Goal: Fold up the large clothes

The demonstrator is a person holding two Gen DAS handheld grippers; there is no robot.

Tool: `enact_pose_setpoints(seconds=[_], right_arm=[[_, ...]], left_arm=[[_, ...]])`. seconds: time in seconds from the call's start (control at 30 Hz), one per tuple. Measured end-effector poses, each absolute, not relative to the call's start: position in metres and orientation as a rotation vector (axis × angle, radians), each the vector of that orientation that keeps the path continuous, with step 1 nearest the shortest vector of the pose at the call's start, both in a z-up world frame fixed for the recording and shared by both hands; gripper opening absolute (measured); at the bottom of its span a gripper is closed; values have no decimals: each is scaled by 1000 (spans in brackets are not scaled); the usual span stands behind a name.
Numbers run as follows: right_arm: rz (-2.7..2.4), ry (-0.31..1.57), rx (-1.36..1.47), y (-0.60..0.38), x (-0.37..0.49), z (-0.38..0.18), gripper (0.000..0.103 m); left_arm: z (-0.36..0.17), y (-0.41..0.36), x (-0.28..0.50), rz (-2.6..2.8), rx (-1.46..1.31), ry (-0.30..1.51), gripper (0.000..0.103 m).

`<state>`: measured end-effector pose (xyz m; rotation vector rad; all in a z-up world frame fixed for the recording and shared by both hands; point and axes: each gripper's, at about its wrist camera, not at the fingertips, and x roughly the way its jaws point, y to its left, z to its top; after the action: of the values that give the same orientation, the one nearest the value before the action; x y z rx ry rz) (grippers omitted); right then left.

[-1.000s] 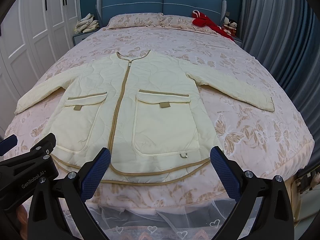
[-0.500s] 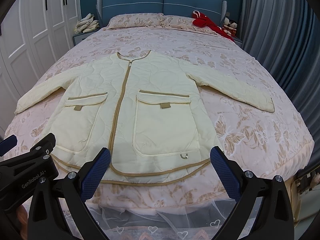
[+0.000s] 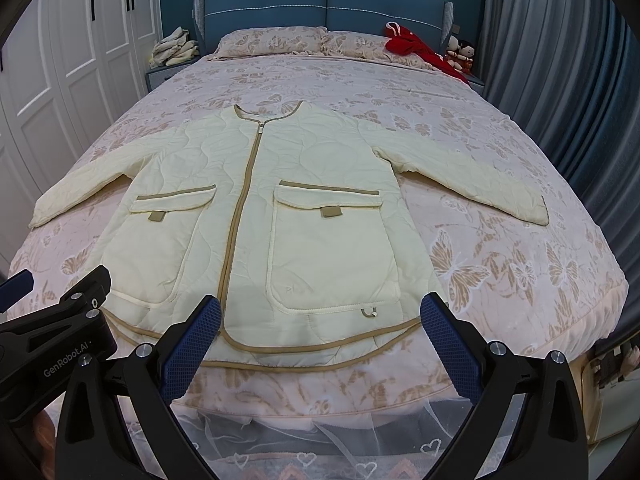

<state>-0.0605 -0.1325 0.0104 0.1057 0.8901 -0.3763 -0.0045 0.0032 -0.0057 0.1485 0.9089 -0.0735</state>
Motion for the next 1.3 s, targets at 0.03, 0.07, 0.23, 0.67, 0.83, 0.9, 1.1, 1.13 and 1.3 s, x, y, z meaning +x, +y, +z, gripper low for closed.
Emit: enact_pose_setpoints(seconds=[0.03,0.07,0.23,0.67,0.83,0.9,1.1,1.13,1.3], right_arm=[[-376,891,107,-132,-61,11,98],[-375,891,108,-132,-60,11,98],[-376,890,105,-133,-60,10,98],[-376,889,105,-132,-60,14,98],[-375,889,105,-133,-60,10,98],[-374,890,107,-133,-60,10,98],[-375,890,108,-132,-59,10,98],[-375,890,108,-132,-59,10,98],[-374,889,109,-133,-59,10,98]], left_arm=[[-5,3,-5,-73,148,908,98],[-6,4,-5,-73,149,908,98],[-6,4,-5,-73,147,909,98],[-6,3,-5,-73,149,907,98],[-5,3,-5,-73,149,908,98],[-6,3,-5,-73,148,908,98],[-6,3,-5,-73,149,908,98],[-6,3,-5,-73,149,908,98],[-6,3,-5,-72,149,908,98]])
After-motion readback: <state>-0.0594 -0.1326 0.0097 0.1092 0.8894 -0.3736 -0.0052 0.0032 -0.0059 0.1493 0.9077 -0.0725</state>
